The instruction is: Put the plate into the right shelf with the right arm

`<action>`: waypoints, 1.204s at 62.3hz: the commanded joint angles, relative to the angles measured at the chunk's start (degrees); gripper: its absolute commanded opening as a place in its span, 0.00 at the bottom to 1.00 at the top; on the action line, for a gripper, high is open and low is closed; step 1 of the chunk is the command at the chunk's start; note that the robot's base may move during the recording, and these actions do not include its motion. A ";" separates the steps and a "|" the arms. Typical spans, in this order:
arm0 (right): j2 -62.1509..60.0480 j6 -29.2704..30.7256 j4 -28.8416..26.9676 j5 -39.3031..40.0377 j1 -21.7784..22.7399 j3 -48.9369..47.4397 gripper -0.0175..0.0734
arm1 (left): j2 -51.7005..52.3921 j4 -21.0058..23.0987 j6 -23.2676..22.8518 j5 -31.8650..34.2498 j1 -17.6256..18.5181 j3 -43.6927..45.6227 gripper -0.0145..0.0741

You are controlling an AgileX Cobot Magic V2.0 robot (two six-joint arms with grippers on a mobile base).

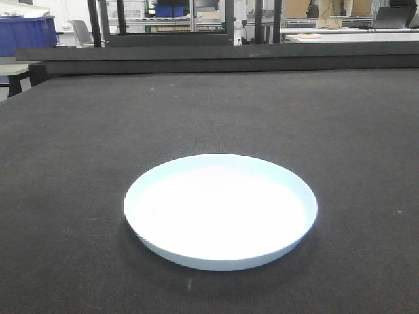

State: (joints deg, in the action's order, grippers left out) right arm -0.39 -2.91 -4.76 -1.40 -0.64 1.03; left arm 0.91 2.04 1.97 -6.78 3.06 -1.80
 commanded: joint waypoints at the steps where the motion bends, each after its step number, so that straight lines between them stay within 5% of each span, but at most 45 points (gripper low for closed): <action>1: 2.66 -0.25 -0.17 1.89 -0.03 -5.06 0.25 | 0.36 0.35 -0.16 4.92 -0.04 -0.57 0.11; 19: 18.61 1.79 -0.61 -30.02 -0.03 -30.47 0.25 | 0.36 0.35 -0.16 4.92 -0.04 -0.57 0.11; 27: 26.45 7.07 -5.05 -35.12 -0.10 -36.34 0.25 | 0.36 0.35 -0.16 4.92 -0.04 -0.57 0.11; 41: 40.37 19.56 -21.16 -38.13 -4.85 -40.95 0.26 | 0.36 0.35 -0.16 4.92 -0.04 -0.57 0.11; 50: 48.29 20.50 -23.62 -36.26 -10.92 -41.67 0.42 | 0.36 0.35 -0.16 4.92 -0.04 -0.57 0.11; 65: 62.21 20.40 -26.48 -30.28 -19.30 -42.77 0.89 | 0.36 0.35 -0.16 4.92 -0.04 -0.57 0.11; 75: 71.91 20.40 -26.48 -30.71 -21.74 -47.53 0.88 | 0.36 0.35 -0.16 4.92 -0.04 -0.57 0.11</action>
State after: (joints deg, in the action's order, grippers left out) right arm 68.27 16.83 -29.35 -34.97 -21.70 -42.09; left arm 0.91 2.04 1.97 -6.78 3.06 -1.80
